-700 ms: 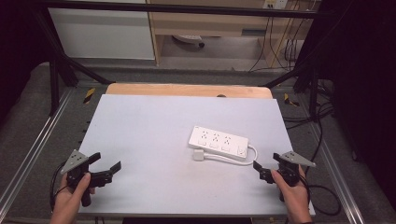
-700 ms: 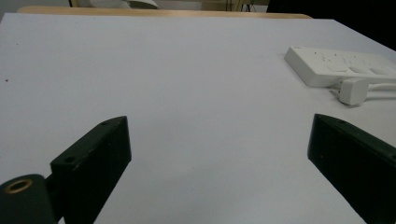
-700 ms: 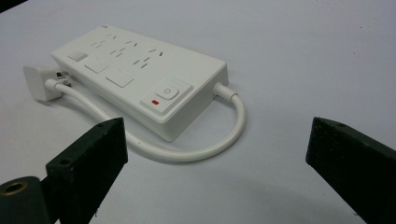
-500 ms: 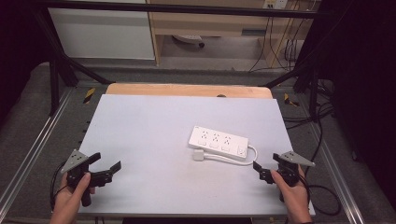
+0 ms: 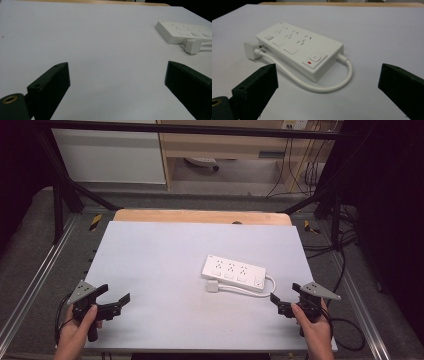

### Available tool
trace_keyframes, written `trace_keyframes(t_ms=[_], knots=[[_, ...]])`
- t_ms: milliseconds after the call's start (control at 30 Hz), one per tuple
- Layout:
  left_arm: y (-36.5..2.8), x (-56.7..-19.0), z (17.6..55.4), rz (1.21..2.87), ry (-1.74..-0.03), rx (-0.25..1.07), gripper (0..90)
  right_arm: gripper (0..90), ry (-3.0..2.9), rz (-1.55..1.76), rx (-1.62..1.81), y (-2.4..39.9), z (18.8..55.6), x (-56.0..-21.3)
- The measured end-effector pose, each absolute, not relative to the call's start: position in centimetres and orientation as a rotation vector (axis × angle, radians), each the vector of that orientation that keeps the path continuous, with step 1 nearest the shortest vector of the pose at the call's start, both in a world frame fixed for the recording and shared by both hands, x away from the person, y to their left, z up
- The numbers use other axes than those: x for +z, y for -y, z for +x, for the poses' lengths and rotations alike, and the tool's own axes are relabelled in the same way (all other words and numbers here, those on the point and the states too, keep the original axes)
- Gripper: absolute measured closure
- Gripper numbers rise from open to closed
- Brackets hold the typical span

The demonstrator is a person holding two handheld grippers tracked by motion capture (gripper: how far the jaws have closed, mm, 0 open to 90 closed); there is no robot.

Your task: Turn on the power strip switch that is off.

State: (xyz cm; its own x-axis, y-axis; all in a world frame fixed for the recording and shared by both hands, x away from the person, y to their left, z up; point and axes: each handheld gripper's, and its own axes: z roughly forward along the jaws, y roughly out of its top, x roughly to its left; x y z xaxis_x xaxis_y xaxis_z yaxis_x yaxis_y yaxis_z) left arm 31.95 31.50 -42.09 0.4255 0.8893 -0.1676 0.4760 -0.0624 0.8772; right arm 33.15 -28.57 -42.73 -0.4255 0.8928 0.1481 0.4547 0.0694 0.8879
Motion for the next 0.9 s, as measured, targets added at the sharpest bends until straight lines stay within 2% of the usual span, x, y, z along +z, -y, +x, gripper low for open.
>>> trace_keyframes(t_ms=[900], knots=[[-31.5,-42.4,32.0,1.712,-1.221,0.518,6.0,3.1,-1.871,1.286,1.402,28.2,33.5,-37.3]])
